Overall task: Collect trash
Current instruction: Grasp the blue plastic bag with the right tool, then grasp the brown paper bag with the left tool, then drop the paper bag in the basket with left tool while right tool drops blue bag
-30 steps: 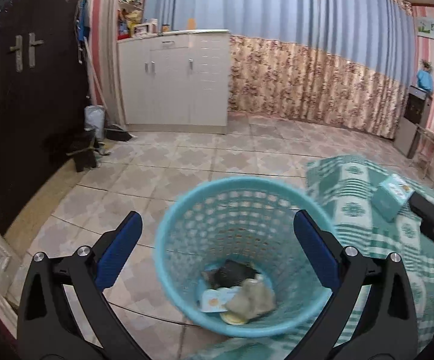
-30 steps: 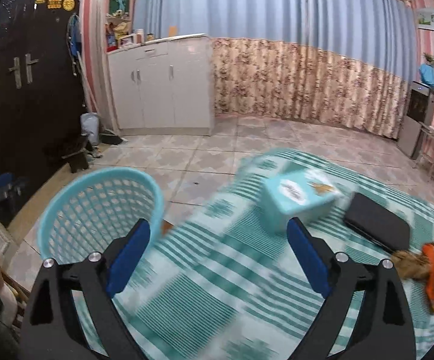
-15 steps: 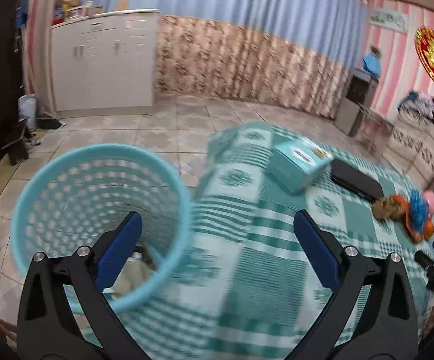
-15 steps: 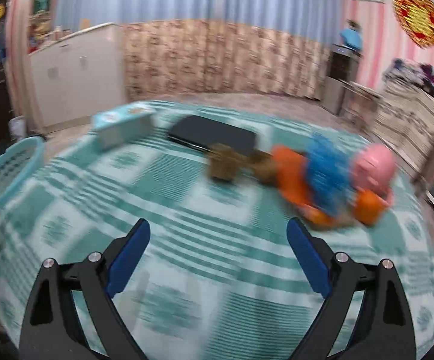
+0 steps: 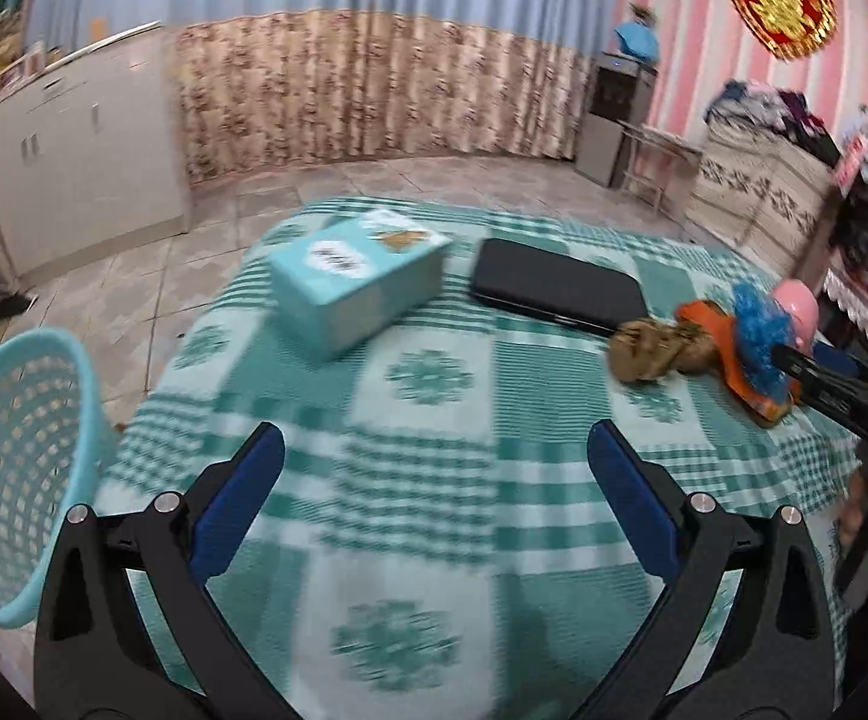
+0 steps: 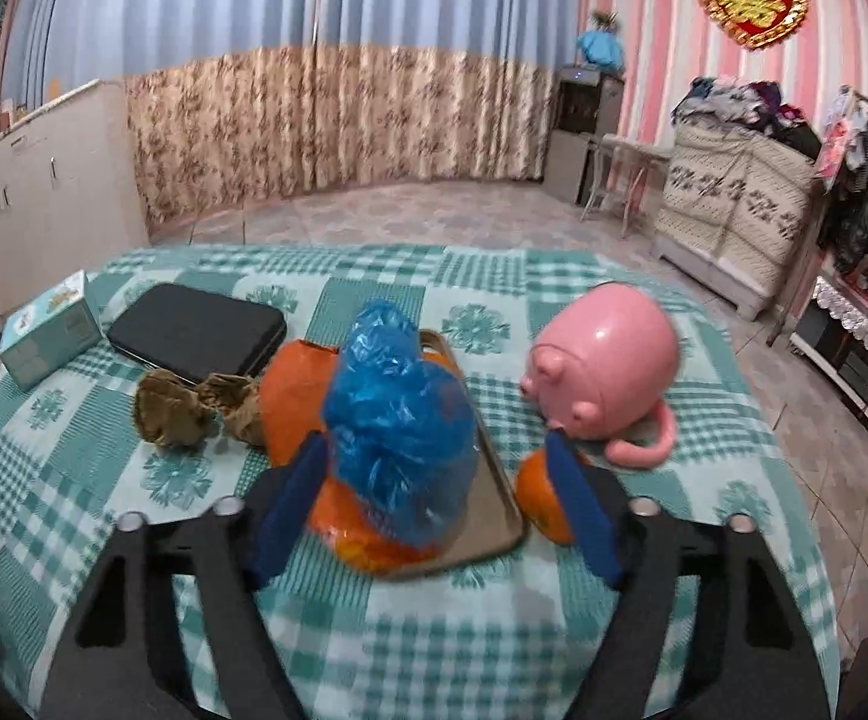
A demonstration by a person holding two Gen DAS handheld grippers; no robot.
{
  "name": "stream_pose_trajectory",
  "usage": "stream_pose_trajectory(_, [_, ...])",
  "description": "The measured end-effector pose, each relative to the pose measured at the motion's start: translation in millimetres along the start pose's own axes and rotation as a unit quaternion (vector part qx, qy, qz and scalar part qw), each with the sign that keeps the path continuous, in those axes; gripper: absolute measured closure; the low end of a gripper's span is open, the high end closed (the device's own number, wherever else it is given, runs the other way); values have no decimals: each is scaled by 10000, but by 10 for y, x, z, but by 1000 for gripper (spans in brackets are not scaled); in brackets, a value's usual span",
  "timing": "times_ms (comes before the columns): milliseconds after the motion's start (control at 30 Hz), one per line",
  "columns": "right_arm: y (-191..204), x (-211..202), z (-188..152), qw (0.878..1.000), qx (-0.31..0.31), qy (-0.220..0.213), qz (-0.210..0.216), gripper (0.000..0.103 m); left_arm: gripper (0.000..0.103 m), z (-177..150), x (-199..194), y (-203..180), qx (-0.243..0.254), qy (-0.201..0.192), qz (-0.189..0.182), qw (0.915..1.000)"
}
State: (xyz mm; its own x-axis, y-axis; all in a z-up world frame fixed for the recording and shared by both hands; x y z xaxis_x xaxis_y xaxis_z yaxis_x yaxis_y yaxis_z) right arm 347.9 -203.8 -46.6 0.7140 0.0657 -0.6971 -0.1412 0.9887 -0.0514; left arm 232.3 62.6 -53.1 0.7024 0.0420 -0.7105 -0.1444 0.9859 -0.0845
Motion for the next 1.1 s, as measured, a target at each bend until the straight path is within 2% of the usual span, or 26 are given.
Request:
stream_pose_trajectory(33, [2, 39, -8, 10000, -46, 54, 54, 47, 5, 10, 30, -63, 62, 39, -57, 10000])
stream_pose_trajectory(100, [40, 137, -33, 9994, -136, 167, 285, 74, 5, 47, 131, -210, 156, 120, -182, 9996])
stream_pose_trajectory(200, [28, 38, -81, 9992, -109, -120, 357, 83, 5, 106, 309, -388, 268, 258, -195, 9991])
stream_pose_trajectory(367, [-128, -268, -103, 9979, 83, -523, 367, 84, 5, 185, 598, -691, 417, 438, -233, 9979])
stream_pose_trajectory(533, [-352, -394, -206, 9973, 377, -483, 413, 84, 6, 240, 747, -1040, 645, 379, -404, 9964])
stream_pose_trajectory(600, [-430, -388, -234, 9968, 508, -427, 451, 84, 11, 280, 865, -1150, 775, 449, -429, 9951])
stream_pose_trajectory(667, [-472, -389, -268, 9966, 583, -389, 444, 84, 30, 338, 1035, -1192, 748, 716, -567, 9930])
stream_pose_trajectory(700, [-489, -392, -289, 9963, 633, -364, 454, 84, 34, 363, 1082, -1197, 711, 797, -626, 9923])
stream_pose_trajectory(733, [-503, -386, -308, 9962, 652, -350, 458, 84, 43, 384, 1124, -1191, 657, 868, -708, 9915])
stream_pose_trajectory(767, [-502, -386, -329, 9962, 663, -336, 455, 84, 55, 407, 1141, -1186, 611, 892, -789, 9910])
stream_pose_trajectory(800, [-489, -388, -339, 9964, 654, -324, 438, 84, 58, 410, 1142, -1182, 582, 891, -837, 9908])
stream_pose_trajectory(900, [-413, -428, -348, 9968, 600, -329, 416, 84, 60, 376, 1017, -1094, 448, 730, -988, 9914])
stream_pose_trajectory(1100, [-97, -586, -318, 9967, 411, -488, 511, 84, 60, 252, 529, -732, 342, 407, -553, 9971])
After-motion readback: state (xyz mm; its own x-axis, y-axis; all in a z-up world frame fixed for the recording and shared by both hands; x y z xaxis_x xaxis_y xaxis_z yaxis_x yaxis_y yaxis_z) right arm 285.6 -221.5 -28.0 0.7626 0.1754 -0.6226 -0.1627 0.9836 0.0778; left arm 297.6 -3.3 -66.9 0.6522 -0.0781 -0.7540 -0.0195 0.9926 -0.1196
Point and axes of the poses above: each gripper's, at about its wrist camera, not at the fingertips, and x roughly the way its jaws point, y to its left, z to its top, the point moved 1 cm from there along x, roughly the way its jaws point, and after that the axes turned 5 degrees about y, right-handed, at the moved point
